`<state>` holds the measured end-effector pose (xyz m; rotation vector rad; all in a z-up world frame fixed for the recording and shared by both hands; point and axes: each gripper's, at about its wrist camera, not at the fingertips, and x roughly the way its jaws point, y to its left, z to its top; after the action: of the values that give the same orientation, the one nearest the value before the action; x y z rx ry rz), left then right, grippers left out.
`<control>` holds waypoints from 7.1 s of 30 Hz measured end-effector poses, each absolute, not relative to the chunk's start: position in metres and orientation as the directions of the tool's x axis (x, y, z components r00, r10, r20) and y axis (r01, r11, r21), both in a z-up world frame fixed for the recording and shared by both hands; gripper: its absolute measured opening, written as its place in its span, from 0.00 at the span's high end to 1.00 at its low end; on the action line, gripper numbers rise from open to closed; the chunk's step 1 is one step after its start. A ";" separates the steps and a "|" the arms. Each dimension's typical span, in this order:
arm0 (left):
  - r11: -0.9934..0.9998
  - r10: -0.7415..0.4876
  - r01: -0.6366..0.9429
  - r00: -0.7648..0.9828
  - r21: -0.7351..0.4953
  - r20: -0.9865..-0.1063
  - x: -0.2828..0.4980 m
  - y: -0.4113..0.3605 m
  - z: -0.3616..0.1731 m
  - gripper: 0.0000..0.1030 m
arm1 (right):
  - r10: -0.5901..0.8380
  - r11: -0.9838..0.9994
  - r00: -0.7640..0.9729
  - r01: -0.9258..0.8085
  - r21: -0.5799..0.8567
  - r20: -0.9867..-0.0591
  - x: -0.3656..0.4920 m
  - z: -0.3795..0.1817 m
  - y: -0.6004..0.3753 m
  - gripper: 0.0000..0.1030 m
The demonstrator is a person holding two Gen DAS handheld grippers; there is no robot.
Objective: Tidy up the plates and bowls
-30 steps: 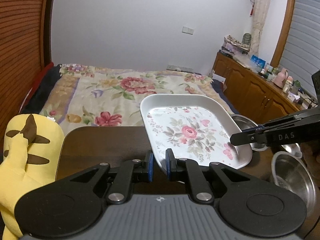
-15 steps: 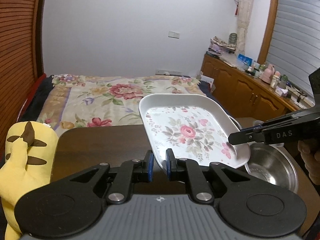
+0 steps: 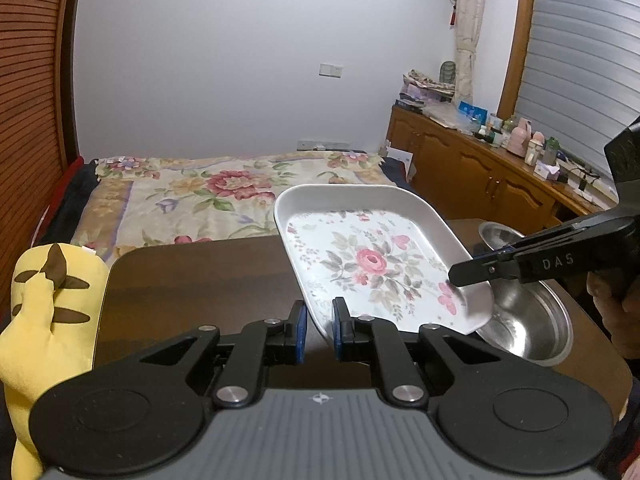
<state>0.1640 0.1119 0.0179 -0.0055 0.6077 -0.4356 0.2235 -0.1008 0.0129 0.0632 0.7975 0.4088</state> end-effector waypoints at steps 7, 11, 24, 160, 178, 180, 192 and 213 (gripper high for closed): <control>0.905 -0.405 0.405 0.729 -0.130 -0.552 0.147 0.112 0.013 0.86 | 0.388 0.917 0.631 -0.335 0.214 -0.672 0.203 0.010 -0.104 0.88; 0.902 -0.411 0.410 0.725 -0.132 -0.553 0.138 0.113 0.009 0.86 | 0.391 0.915 0.631 -0.346 0.209 -0.670 0.193 0.008 -0.104 0.88; 0.902 -0.415 0.404 0.722 -0.149 -0.554 0.098 0.124 -0.004 0.86 | 0.433 0.895 0.619 -0.382 0.230 -0.655 0.160 -0.004 -0.099 0.88; 0.886 -0.453 0.422 0.700 -0.192 -0.552 0.141 -0.045 -0.026 0.46 | 0.159 0.974 0.830 -0.042 0.223 -0.535 0.141 -0.056 -0.246 0.55; 0.890 -0.444 0.408 0.679 -0.203 -0.585 0.148 -0.049 -0.039 0.65 | 0.184 0.970 0.821 -0.061 0.237 -0.540 0.150 -0.063 -0.242 0.64; 0.890 -0.444 0.407 0.675 -0.204 -0.590 0.148 -0.049 -0.041 0.72 | 0.193 0.967 0.820 -0.067 0.245 -0.539 0.150 -0.064 -0.242 0.68; 0.881 -0.460 0.426 0.674 -0.204 -0.579 0.142 -0.047 -0.036 0.73 | 0.232 0.952 0.816 -0.078 0.297 -0.530 0.143 -0.068 -0.242 0.77; 0.829 -0.539 0.522 0.651 -0.200 -0.534 0.088 -0.038 -0.024 0.73 | 0.258 0.936 0.849 -0.102 0.336 -0.462 0.091 -0.051 -0.255 0.78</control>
<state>0.0877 -0.0381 -0.0240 -0.0295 0.6158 -0.6029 0.0914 -0.2546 -0.0511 0.3078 0.5253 0.1931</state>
